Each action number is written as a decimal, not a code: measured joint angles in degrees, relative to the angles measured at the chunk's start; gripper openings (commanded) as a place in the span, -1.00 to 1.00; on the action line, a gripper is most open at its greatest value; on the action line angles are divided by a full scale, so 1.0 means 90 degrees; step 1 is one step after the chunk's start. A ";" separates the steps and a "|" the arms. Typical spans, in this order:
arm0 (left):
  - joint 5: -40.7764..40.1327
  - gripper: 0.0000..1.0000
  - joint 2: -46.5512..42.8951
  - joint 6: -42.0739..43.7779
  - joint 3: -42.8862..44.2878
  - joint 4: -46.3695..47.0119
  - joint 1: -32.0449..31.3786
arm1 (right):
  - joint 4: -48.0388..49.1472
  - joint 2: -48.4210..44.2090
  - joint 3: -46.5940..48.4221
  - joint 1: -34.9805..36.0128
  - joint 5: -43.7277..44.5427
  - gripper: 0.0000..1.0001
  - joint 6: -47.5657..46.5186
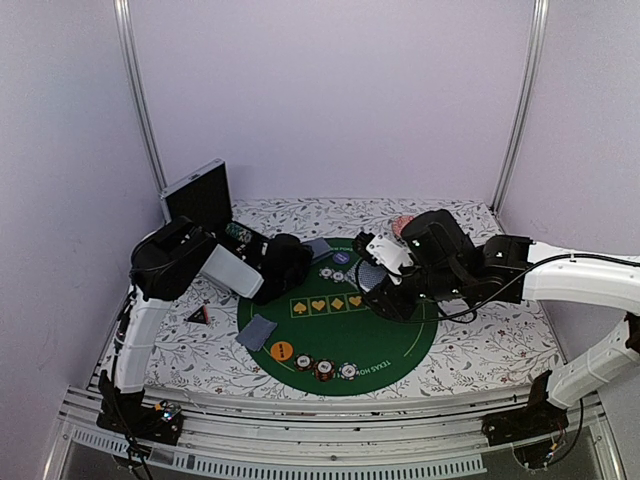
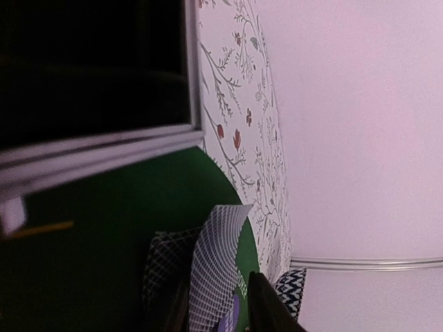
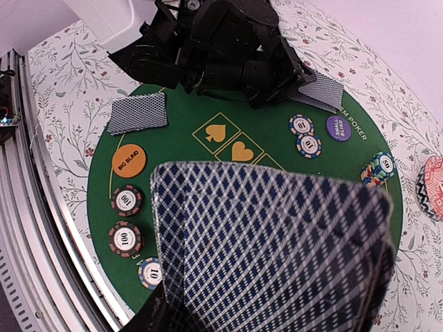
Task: Distribute texas hold em gaming equipment
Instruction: Distribute the poker card in the small blind area, then pick up the poker card from the face-down deck piles, then flop the poker card into the community card area.
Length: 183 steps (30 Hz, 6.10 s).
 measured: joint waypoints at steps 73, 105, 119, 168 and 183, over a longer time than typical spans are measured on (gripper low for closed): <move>0.6462 0.78 -0.6326 0.9022 -0.2569 -0.3577 -0.0986 | 0.0114 0.0296 0.0063 0.0403 -0.0658 -0.12 -0.0624; 0.5073 0.16 -0.5865 0.8937 -0.2132 -0.4099 -0.1134 | 0.0160 0.0597 0.0345 0.0585 -0.0639 -0.12 -0.0724; 0.5404 -0.67 -0.6110 0.9097 -0.2188 -0.4138 -0.1134 | 0.0158 0.0573 0.0345 0.0590 -0.0641 -0.12 -0.0743; 0.4877 -1.00 -0.7766 0.9644 -0.2409 -0.4794 -0.0869 | 0.0345 0.0131 -0.0265 0.0143 -0.0651 -0.13 -0.0573; 0.1377 -1.00 -0.6802 1.1533 -0.2764 -0.4238 -0.0614 | 0.0347 -0.0044 -0.0345 0.0109 -0.0755 -0.13 -0.0576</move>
